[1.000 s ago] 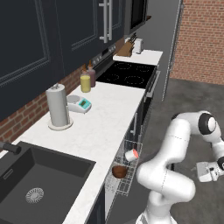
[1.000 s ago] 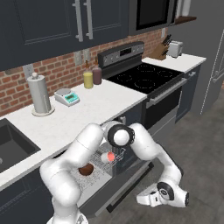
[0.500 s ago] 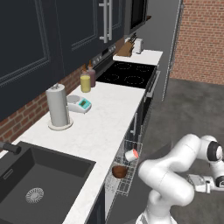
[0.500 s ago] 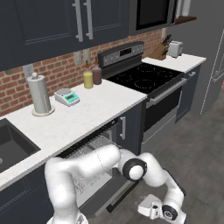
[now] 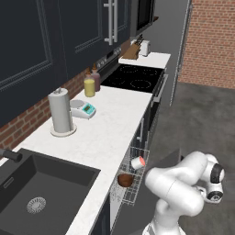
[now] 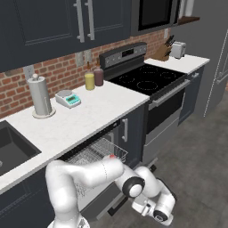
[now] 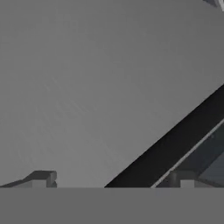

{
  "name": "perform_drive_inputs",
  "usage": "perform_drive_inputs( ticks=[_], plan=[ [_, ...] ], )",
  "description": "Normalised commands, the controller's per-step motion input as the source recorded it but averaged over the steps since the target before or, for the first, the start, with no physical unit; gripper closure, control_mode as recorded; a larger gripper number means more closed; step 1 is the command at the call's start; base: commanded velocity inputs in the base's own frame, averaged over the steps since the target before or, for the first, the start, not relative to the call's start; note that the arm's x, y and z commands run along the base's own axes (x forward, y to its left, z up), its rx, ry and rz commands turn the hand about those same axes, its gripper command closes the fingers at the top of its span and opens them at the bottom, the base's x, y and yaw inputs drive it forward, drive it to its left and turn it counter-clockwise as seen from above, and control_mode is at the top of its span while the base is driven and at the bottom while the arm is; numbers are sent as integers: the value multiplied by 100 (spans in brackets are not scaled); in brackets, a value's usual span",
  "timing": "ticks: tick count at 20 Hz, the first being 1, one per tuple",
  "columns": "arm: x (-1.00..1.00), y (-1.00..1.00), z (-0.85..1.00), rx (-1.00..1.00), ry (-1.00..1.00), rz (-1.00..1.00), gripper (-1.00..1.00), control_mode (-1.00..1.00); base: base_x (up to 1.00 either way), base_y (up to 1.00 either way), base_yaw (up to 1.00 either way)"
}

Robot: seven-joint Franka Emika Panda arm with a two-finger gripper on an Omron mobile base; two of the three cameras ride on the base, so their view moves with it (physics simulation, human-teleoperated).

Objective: Pick up the cup and bowl from the counter, place them in the dishwasher, and close the dishwasher door.

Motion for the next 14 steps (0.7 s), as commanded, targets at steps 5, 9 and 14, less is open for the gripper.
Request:
perform_drive_inputs(
  ticks=[5,9,14],
  plan=[
    [51,79,-9,12,0,0,-100,-100,0,0,0],
    [42,84,0,8,0,0,-100,-100,0,0,0],
    [36,99,0,5,0,0,-100,-100,0,0,0]
  ],
)
